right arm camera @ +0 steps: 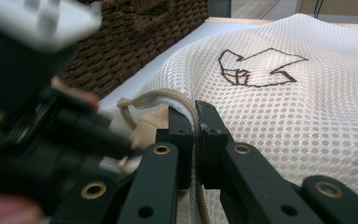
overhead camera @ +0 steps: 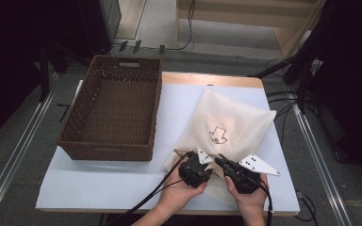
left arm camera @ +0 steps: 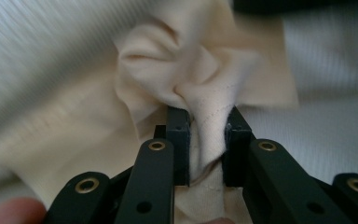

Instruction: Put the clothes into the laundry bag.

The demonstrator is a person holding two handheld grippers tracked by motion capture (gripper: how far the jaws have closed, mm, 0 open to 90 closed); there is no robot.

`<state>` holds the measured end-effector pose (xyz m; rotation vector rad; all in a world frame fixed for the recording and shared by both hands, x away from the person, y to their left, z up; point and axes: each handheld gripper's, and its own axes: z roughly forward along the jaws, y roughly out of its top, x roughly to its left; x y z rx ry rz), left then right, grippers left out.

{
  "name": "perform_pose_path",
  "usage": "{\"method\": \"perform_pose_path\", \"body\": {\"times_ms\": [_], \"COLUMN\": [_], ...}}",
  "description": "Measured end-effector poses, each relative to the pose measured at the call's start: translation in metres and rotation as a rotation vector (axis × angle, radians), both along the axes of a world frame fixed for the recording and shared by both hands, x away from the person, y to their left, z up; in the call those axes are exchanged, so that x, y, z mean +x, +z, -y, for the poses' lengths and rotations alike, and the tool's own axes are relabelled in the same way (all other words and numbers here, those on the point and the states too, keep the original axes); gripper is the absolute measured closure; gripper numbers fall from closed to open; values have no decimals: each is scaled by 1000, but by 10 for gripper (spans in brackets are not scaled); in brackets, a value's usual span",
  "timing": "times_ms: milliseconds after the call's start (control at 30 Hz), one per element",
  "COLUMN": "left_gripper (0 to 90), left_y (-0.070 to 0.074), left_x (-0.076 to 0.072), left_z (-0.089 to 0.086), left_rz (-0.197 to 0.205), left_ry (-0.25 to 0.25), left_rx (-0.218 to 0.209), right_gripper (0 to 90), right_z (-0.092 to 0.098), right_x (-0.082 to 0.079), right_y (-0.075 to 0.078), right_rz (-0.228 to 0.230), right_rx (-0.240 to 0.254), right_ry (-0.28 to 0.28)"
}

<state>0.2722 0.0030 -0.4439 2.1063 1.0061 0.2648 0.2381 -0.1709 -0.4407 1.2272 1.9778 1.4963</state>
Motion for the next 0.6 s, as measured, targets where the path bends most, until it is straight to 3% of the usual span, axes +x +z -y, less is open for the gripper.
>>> {"method": "perform_pose_path", "body": {"times_ms": [67,100,133,167,200,267,333,433,567,600], "left_gripper": [781,779,774,761,733,673,522,370,221,196], "left_y": [-1,-5,-12,-20,-24,-18,-8,3,4,3], "left_x": [10,16,23,30,33,29,22,7,-9,-13], "left_z": [0,3,6,9,10,6,-2,-21,-44,-51], "left_rz": [37,41,14,-48,-66,-49,-49,-19,-18,-24], "left_ry": [81,104,101,84,65,40,-10,-54,-26,-17], "left_rx": [-55,-50,-26,-9,-18,-20,-66,-73,11,10], "right_gripper": [873,873,873,873,873,873,874,874,873,873], "right_z": [1,1,2,3,4,7,10,15,16,15], "right_x": [-1,-1,0,0,0,2,2,4,5,5], "right_y": [2,2,2,2,1,-1,-2,-2,-3,-3], "right_rz": [5,8,7,2,-1,-7,-11,-12,-16,-18], "right_rx": [7,10,9,13,8,4,13,24,24,23], "right_ry": [1,-1,-1,-5,-6,-17,-25,-37,-40,-39]}}
